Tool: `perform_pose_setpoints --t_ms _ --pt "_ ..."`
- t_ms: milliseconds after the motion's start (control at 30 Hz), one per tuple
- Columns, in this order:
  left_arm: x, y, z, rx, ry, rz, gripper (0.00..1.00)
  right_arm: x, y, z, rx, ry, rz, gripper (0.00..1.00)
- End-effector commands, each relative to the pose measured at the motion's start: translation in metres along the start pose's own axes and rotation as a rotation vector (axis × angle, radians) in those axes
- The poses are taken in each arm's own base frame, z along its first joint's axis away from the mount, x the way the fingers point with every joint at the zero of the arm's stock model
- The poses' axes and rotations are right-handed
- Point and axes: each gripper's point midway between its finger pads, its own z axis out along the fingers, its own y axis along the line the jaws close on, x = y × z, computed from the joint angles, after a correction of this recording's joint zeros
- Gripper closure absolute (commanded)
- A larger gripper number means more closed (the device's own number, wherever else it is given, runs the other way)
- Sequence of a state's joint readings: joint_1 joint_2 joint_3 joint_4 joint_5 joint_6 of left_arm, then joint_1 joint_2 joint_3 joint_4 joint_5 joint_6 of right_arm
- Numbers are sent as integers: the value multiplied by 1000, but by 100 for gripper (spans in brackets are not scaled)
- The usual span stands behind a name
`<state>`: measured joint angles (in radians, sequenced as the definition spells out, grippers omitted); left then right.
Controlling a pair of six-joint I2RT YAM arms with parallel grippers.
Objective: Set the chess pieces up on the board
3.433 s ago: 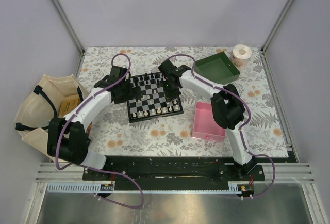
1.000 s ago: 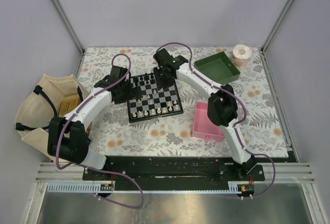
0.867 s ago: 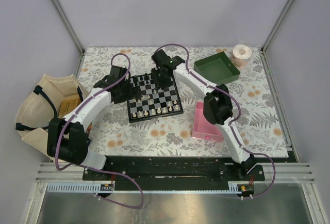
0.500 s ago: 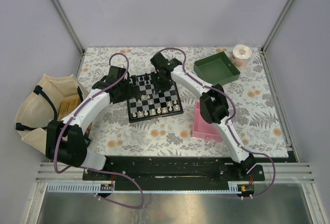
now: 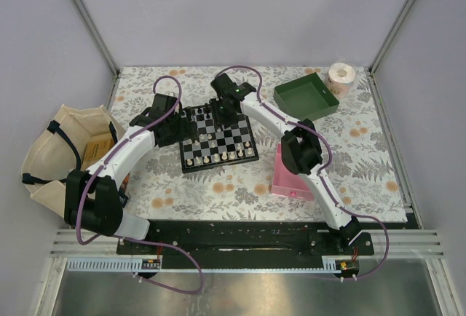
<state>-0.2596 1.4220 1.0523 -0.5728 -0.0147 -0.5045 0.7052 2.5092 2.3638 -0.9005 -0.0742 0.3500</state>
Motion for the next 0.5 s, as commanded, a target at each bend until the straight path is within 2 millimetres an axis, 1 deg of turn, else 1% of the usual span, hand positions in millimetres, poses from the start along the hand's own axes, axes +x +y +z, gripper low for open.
perform_pose_setpoints --t_ms 0,100,200,267,467 --pt "-17 -5 -6 24 -62 -5 1 -20 24 0 -74 -72 0 50" --pt "-15 -3 -5 17 -56 -9 1 -21 22 3 -72 -76 0 51" --pt "-15 -4 -4 19 -55 -10 1 -16 20 6 -61 -62 2 52" --pt "-16 -5 -5 22 -57 -8 1 -16 21 8 -64 -60 2 55" --pt "-18 -6 -6 26 -58 -6 1 -19 20 10 -52 -72 4 58"
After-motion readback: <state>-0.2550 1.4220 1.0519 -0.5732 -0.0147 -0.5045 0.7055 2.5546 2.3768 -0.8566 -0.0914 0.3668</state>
